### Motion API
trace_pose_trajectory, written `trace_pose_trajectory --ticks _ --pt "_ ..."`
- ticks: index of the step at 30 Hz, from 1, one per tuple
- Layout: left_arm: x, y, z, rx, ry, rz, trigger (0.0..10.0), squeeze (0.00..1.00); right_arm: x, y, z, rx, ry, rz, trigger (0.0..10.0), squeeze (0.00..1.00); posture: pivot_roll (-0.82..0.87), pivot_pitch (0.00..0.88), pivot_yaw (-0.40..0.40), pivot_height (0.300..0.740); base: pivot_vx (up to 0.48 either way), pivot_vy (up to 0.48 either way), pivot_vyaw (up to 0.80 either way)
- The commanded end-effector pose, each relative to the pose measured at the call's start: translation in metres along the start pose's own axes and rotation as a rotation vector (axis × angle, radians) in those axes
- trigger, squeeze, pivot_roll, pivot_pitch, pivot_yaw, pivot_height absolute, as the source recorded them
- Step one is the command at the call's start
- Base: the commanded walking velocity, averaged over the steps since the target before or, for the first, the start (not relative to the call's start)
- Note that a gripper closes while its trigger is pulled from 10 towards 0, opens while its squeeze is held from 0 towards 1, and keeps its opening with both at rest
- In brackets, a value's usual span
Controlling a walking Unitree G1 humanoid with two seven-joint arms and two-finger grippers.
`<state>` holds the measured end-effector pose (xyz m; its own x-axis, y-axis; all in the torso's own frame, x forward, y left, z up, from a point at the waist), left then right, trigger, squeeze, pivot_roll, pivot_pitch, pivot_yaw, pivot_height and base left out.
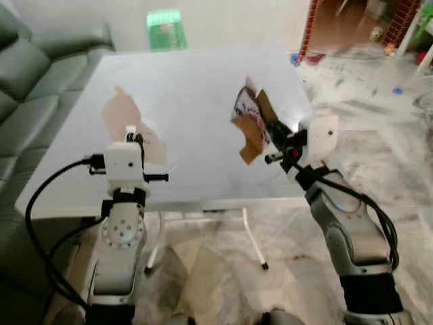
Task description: Picking trash to rubbish bin
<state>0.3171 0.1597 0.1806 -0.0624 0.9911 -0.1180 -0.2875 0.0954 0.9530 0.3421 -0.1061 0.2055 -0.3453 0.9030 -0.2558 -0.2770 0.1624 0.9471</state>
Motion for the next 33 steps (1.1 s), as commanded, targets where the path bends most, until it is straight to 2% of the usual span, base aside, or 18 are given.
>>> trace_pose_trajectory --ticks 1,2,8,14,20,25,33 --pt "0.0027 -0.0038 -0.002 0.019 0.011 -0.003 3.3 0.0 0.0032 0.0008 -0.0002 -0.004 0.01 0.004 0.0 0.0 -0.06 0.072 0.061 0.74 0.0 0.0 0.0" --pt "0.0024 -0.0042 -0.0019 0.023 0.01 -0.007 3.0 0.0 0.0028 0.0009 -0.0001 -0.004 0.01 0.004 0.0 0.0 -0.06 0.073 0.061 0.74 -0.281 0.0 0.0" --pt "0.0021 -0.0051 -0.0019 0.024 0.013 -0.012 3.1 0.0 0.0016 0.0005 0.0 -0.003 0.007 0.003 0.0 0.0 -0.06 0.071 0.061 0.74 -0.088 0.0 0.0" --pt "0.0017 -0.0057 -0.0016 0.026 0.013 -0.014 3.7 0.0 0.001 0.0001 0.0 -0.002 0.006 0.003 0.0 0.0 -0.06 0.07 0.06 0.74 -0.04 0.0 0.0" --pt "0.0015 -0.0063 -0.0013 0.029 0.013 -0.019 4.0 0.0 0.0008 0.0 0.0001 -0.002 0.006 0.004 0.0 0.0 -0.06 0.069 0.06 0.74 -0.282 0.0 0.0" --pt "0.0015 -0.0073 -0.0016 0.034 0.01 -0.022 4.8 0.0 0.0008 0.0003 0.0002 -0.003 0.004 0.004 0.0 0.0 -0.06 0.069 0.061 0.74 -0.322 0.0 0.0" --pt "-0.0001 -0.0079 -0.0005 0.039 -0.002 -0.026 4.7 0.0 -0.0036 0.0002 -0.0005 -0.007 -0.025 0.003 0.0 0.0 -0.06 0.069 0.067 0.74 -0.299 0.0 0.0"
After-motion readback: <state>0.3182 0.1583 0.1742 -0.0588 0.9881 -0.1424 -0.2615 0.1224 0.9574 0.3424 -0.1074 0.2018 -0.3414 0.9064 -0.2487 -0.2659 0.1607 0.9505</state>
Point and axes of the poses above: a point about 5 cm out from each wrist's last joint towards the gripper, its own z axis pointing out of the wrist towards the gripper, its own y axis along the axis of the wrist's last joint, x = y × z, the point moved 3 cm from there along z, pointing out of the wrist towards the gripper, and after that the axes turned 14 degrees about -z, right-handed, at the moved point
